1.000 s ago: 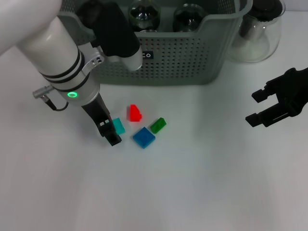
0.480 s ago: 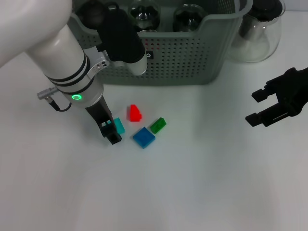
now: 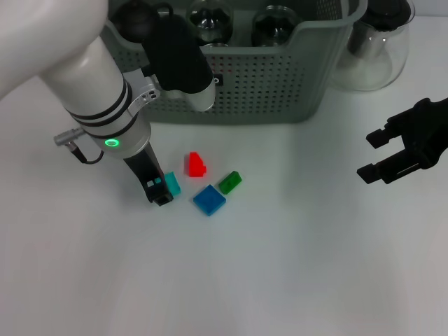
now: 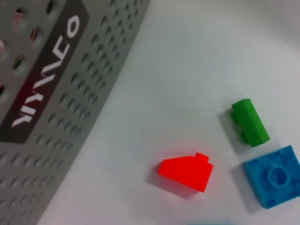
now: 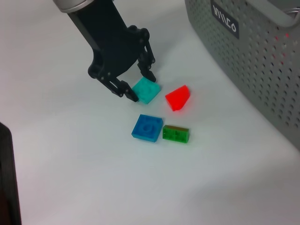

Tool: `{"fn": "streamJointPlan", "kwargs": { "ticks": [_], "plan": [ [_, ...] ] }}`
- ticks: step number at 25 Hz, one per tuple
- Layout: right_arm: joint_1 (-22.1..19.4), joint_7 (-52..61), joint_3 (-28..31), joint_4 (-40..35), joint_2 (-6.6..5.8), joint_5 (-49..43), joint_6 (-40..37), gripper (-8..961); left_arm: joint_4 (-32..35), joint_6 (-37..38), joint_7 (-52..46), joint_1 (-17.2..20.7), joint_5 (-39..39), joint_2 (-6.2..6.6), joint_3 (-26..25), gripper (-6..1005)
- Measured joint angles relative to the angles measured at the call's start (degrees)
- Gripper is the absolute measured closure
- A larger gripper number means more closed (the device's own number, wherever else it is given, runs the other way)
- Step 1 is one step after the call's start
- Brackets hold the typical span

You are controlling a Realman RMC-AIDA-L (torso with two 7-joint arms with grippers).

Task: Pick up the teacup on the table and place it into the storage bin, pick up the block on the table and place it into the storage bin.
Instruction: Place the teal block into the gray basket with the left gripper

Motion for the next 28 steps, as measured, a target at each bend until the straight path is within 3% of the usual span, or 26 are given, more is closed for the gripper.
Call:
{"fn": "streamJointPlan", "kwargs": {
  "ticks": [5,9,11,13,17,19,21,25,28],
  "plan": [
    [0.0,0.0,-0.03,0.0,-0.12,0.0,0.09,147,3.5,2.11,-0.43,1.09,-0.38,0.0,-0.13,602],
    [0.05,0.03,-0.02,-0.04,-0.27,-0.01,-0.06,147,15.23,9.14,-1.43,4.68,-1.98,-0.06,-4.61,588],
    [0.17,0.3,-0.03,-0.17,-0.27,0.0,-0.26,147,21.9,13.56,-2.06,5.91,-5.36,-0.05,-9.64,581],
    [0.22,0.56,-0.03,-0.36,-0.27,0.0,-0.46,147,28.71,19.72,-3.04,5.96,-12.95,0.12,-18.69,574],
    [0.28,0.66,-0.03,-0.42,-0.26,0.0,-0.75,146,35.16,27.04,-4.67,1.91,-30.32,1.08,-37.16,561],
    [0.45,0.69,-0.02,-0.48,-0.26,0.0,-0.89,146,35.03,25.99,-6.33,-0.74,-34.33,2.69,-41.67,554],
    [0.7,0.82,-0.04,-0.58,-0.26,0.0,-1.2,146,33.18,22.45,-8.2,-2.81,-34.52,4.47,-42.4,547],
    [0.77,0.99,-0.48,-0.64,-0.26,-0.01,-1.27,146,23.63,12.06,-10.92,-7.88,-25.85,8.27,-37.83,533],
    [1.02,1.45,-0.7,-0.69,-0.26,-0.03,-1.33,146,15.63,7.13,-11.21,-12.1,-17.84,9.21,-34.55,523]
  ]
}}
